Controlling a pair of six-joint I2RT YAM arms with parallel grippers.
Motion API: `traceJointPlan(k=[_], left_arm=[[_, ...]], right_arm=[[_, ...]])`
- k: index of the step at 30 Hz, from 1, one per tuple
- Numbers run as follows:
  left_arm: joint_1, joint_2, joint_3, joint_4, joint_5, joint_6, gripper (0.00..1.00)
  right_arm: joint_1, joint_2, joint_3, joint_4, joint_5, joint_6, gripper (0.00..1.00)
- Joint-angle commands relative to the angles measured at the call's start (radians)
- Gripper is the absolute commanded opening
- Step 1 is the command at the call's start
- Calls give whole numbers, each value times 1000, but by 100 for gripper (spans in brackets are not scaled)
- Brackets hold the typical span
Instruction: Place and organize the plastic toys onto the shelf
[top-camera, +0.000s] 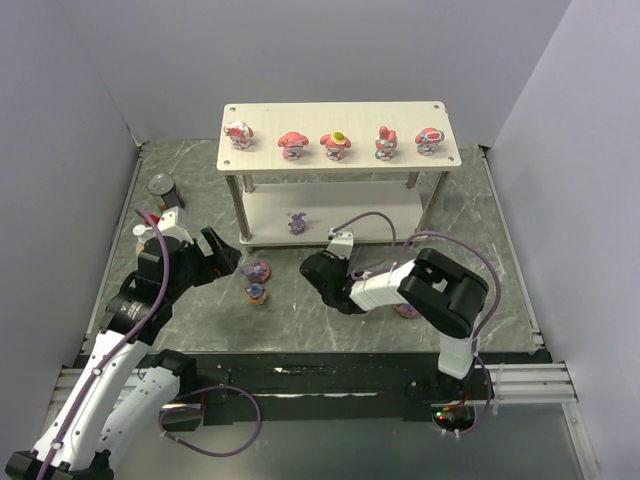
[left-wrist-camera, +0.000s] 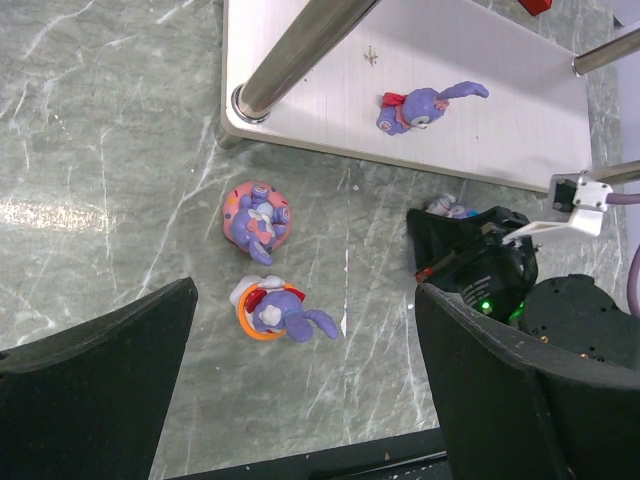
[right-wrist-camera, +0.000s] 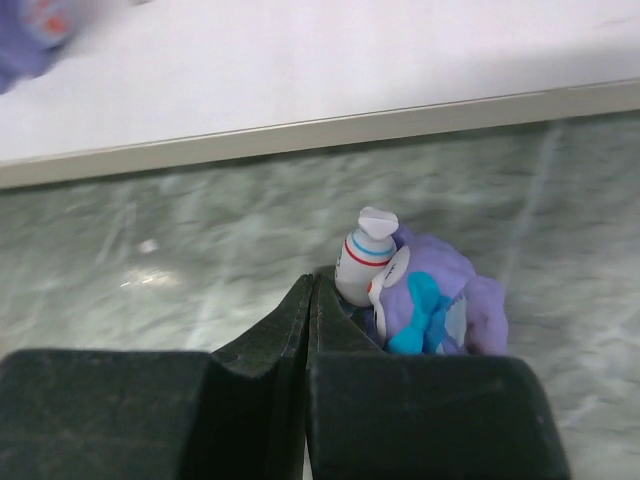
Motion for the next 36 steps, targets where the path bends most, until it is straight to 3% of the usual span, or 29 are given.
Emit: traceJointPlan(k=[1,19,29,33,36], left_arm=[[6,-9,0,44,6,12,96],[8,-8,1,43,8,12,96],[9,-9,1,42,6,12,96],[9,-11,1,43,8,12,96],[9,-11,1,43,9,12,96]], right_arm=[[-33,-22,-74,-117,30,47,0],[-45,-163,-265,-128,-22,167,0],[-76,-194,-281,-243,13,277,0],[-71,-278,-310,-189,-45,215,0],[-31,-339,-305,-272,-27,256,4]])
